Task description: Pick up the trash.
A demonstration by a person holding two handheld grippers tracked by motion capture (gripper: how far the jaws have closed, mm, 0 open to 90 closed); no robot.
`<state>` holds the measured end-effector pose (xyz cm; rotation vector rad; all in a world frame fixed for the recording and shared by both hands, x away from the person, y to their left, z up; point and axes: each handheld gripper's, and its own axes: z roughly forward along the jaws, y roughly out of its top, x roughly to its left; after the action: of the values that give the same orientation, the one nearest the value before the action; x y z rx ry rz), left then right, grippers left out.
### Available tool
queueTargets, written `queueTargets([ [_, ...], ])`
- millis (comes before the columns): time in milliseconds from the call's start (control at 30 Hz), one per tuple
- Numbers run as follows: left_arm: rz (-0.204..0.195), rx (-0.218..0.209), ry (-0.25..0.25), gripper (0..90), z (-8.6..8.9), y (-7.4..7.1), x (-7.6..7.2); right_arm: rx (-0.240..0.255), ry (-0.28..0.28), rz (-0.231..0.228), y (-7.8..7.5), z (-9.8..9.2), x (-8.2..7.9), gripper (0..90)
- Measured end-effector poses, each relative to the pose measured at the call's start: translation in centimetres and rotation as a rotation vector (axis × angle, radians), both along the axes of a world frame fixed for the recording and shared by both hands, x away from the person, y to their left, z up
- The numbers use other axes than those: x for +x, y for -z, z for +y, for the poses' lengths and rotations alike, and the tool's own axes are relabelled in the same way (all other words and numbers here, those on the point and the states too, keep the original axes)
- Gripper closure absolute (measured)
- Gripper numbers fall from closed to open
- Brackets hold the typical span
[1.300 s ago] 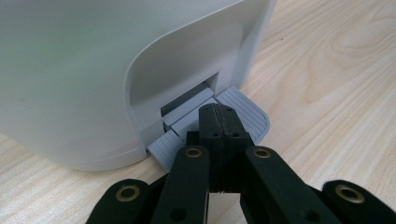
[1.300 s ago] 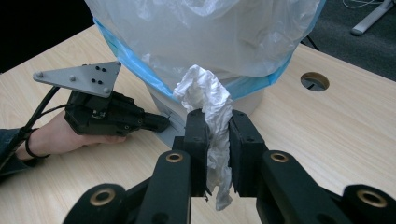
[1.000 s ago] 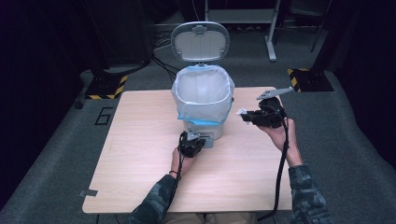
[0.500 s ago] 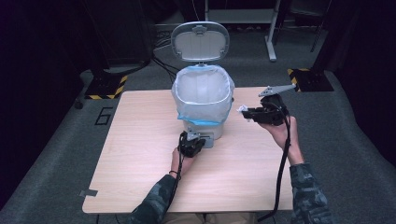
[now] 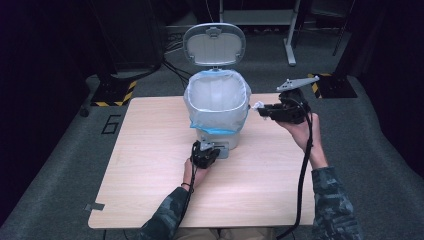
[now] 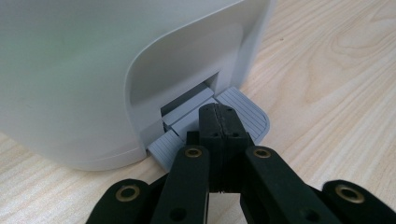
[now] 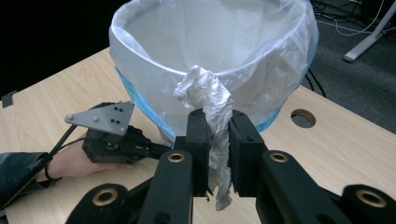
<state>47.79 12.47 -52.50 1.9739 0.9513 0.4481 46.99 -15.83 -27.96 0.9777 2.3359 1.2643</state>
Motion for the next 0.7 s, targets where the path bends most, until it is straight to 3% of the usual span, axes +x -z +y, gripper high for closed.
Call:
queueTargets([
  [200,0.002,-0.025,-0.003,90.0,0.0,0.0,0.1,-0.007,0.002,-0.015,-1.1,0.2,0.2,80.2],
  [300,0.009,0.001,0.005,89.9,0.2,0.0,0.1,-0.006,0.003,-0.012,-1.3,0.4,0.5,80.2],
  [367,0.001,-0.025,-0.002,89.9,-0.1,0.1,0.0,-0.003,-0.001,-0.011,-1.5,0.6,0.7,80.2],
  [433,0.0,-0.008,0.0,90.0,0.0,0.0,0.1,-0.009,-0.006,-0.018,-1.6,0.9,0.8,80.2],
  [700,0.001,-0.009,-0.001,89.9,0.0,0.0,0.1,-0.011,-0.011,-0.018,-2.3,1.3,1.2,80.4],
])
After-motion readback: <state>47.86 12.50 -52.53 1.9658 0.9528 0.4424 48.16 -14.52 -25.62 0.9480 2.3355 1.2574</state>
